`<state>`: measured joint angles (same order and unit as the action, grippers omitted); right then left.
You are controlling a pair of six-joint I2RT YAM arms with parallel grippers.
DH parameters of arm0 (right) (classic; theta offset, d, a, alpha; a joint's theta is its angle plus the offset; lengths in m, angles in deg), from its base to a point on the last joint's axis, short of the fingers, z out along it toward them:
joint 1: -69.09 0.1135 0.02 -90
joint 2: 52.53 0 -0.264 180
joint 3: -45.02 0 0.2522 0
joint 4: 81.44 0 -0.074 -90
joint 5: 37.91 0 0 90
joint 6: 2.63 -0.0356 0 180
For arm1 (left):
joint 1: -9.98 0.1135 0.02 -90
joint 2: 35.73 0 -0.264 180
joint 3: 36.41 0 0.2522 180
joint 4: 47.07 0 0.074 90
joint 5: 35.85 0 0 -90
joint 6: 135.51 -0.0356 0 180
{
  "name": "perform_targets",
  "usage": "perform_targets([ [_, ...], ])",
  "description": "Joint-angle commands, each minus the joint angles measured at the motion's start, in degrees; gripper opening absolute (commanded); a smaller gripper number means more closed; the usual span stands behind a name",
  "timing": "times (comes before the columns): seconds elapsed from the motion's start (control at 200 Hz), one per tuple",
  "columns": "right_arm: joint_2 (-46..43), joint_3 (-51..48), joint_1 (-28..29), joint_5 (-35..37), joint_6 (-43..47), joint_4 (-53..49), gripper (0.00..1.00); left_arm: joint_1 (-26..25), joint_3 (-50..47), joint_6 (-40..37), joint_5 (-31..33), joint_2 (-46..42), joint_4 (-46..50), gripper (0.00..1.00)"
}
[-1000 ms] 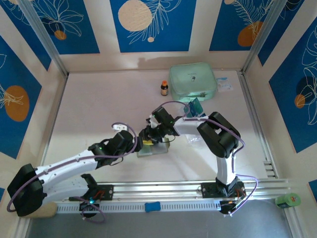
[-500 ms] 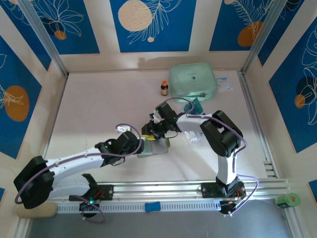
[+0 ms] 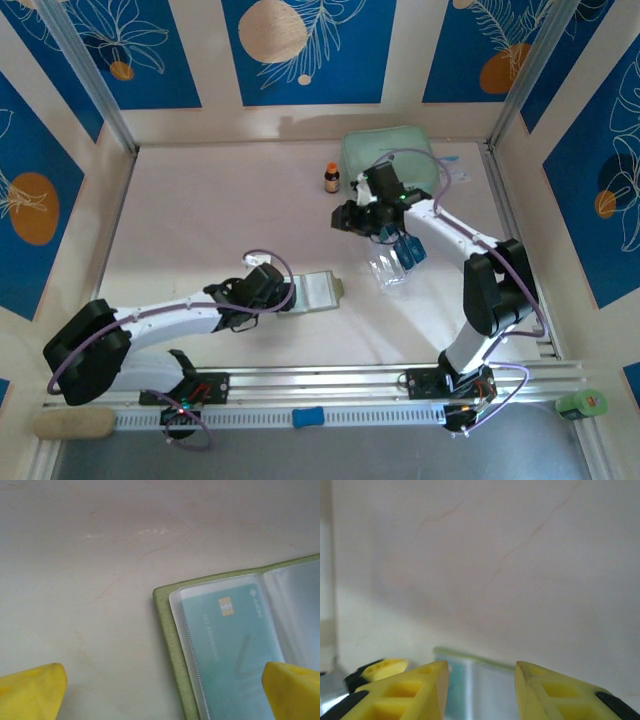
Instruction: Put the credit cards into the card holder
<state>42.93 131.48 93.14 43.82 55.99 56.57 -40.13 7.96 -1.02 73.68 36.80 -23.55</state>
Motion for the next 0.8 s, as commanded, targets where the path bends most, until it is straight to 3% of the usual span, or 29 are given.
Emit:
perform_targets([
  [0.0,1.03,4.63,-2.87,11.20,9.45,-12.60,0.39,0.37,1.48,-0.85,-0.29,0.47,-0.63,1.00],
  [0.39,9.86,14.59,-5.33,26.25,15.09,-19.85,0.29,0.36,1.69,-0.68,-0.01,-0.05,0.03,1.00],
  [0.795,14.26,16.84,-2.79,31.17,17.70,-20.65,0.19,0.36,2.00,-0.81,-0.24,0.64,-0.20,1.00],
])
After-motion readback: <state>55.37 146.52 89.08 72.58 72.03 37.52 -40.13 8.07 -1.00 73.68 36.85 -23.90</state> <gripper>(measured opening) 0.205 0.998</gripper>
